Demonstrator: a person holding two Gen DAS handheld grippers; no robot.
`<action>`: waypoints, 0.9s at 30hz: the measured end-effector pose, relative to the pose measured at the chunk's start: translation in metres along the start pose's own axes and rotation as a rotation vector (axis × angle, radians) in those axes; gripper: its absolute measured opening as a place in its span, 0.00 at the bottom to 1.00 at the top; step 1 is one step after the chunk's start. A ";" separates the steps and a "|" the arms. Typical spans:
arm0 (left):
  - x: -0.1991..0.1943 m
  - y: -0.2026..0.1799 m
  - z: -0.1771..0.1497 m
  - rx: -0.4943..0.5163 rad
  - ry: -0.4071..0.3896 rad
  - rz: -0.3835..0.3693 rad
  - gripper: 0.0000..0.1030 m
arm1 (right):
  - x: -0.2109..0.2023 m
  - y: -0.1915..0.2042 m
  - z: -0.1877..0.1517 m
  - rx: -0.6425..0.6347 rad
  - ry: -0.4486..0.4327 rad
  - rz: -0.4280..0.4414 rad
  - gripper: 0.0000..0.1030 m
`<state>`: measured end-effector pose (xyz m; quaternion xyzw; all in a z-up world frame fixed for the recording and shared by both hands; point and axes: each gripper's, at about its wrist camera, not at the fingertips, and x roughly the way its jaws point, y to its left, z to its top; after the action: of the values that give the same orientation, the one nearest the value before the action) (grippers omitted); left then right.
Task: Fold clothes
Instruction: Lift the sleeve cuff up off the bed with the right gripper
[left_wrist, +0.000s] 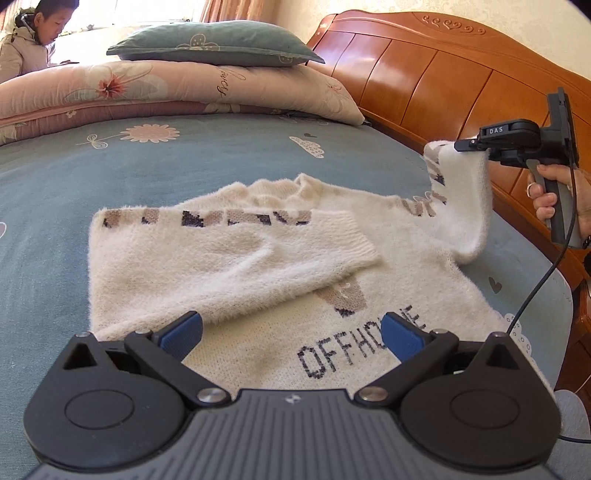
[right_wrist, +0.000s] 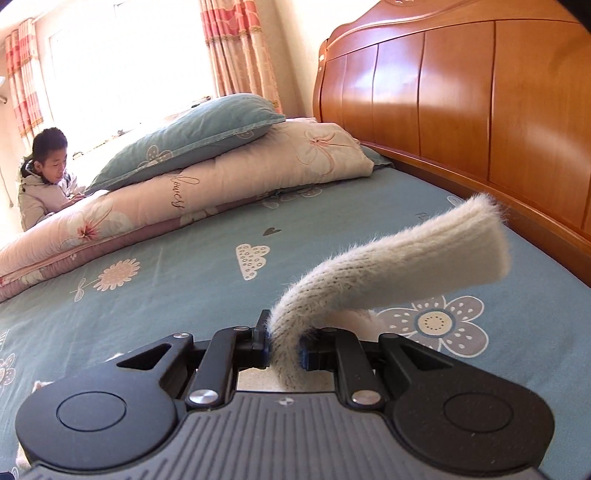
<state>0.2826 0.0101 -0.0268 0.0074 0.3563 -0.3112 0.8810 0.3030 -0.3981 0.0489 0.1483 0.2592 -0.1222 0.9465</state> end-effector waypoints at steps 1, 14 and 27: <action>-0.002 0.002 0.001 -0.008 -0.006 0.005 0.99 | 0.001 0.010 0.000 -0.011 0.005 0.014 0.16; -0.030 0.024 0.013 -0.044 -0.083 0.055 0.99 | 0.028 0.121 -0.025 -0.166 0.077 0.139 0.16; -0.044 0.056 0.019 -0.127 -0.128 0.103 0.99 | 0.044 0.177 -0.087 -0.443 0.085 0.127 0.16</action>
<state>0.3011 0.0743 0.0033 -0.0499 0.3176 -0.2424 0.9154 0.3545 -0.2113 -0.0073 -0.0423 0.3096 0.0039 0.9499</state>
